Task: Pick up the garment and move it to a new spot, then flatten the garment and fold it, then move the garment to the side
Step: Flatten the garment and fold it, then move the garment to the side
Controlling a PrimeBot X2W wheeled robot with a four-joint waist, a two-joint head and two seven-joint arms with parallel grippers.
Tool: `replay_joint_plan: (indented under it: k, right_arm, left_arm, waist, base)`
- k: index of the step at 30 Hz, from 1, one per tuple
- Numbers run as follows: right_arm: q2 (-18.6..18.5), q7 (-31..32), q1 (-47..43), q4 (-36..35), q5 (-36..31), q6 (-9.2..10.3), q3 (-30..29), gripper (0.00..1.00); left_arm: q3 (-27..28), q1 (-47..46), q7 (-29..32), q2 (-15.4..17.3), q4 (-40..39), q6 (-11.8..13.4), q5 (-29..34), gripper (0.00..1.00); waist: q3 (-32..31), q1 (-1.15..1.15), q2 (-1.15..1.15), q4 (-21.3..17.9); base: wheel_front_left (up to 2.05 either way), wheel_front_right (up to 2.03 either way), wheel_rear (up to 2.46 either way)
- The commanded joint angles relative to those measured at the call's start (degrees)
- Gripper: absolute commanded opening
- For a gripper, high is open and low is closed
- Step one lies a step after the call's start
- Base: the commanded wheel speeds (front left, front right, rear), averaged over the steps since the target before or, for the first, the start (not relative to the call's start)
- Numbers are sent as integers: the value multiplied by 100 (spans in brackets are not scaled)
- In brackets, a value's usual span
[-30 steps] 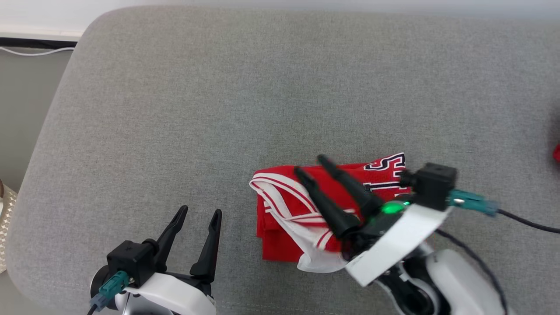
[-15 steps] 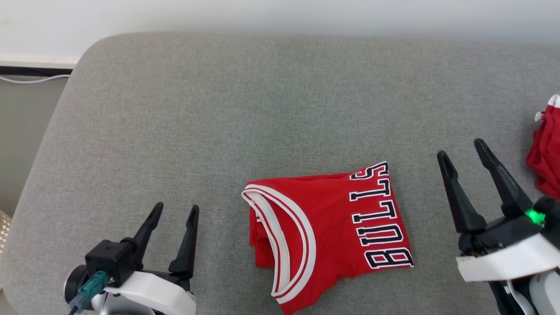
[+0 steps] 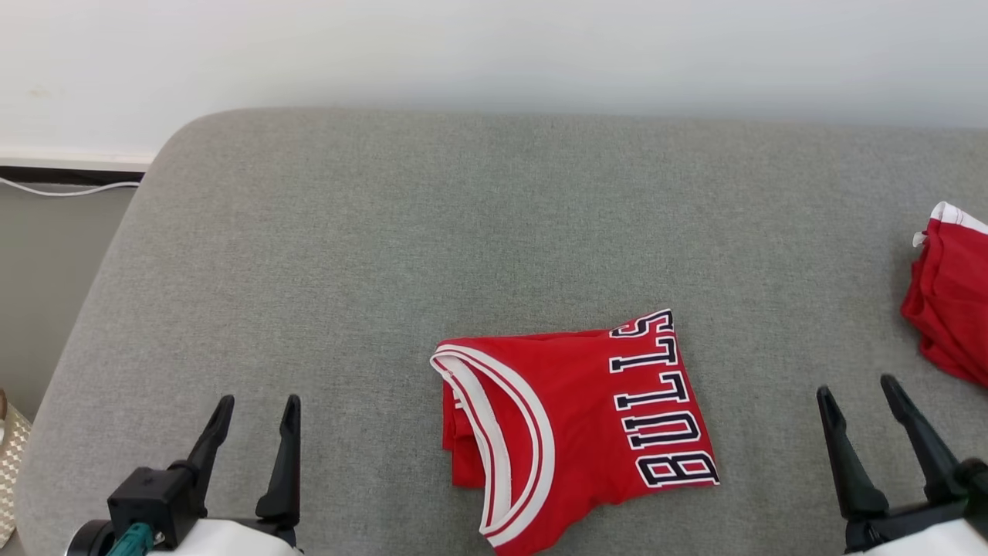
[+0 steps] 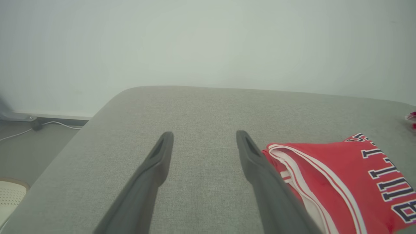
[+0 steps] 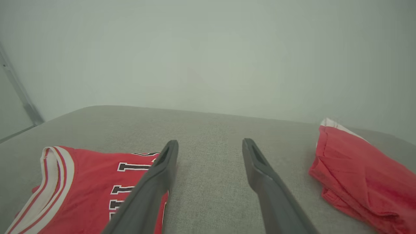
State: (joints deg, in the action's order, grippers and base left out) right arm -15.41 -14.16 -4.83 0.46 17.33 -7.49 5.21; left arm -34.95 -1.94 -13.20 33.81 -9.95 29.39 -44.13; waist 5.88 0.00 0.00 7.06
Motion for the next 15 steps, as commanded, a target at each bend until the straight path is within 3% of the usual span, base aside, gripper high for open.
replay_joint_plan:
  k: [1,15]
  right_arm:
    - [-56,-71,-41,-115,-11,0,28,100]
    - [275,-83,-449,-78,34,0,-163,100]
  left_arm:
    - [257,-108,-54,189,-157,75,57,100]
    - [190,85,75,312,-336,187,59,100]
  waist:
    - [-42,0,0,24]
    - [-200,0,0,18]
  base:
    - [0,0,0]
    - [0,0,0]
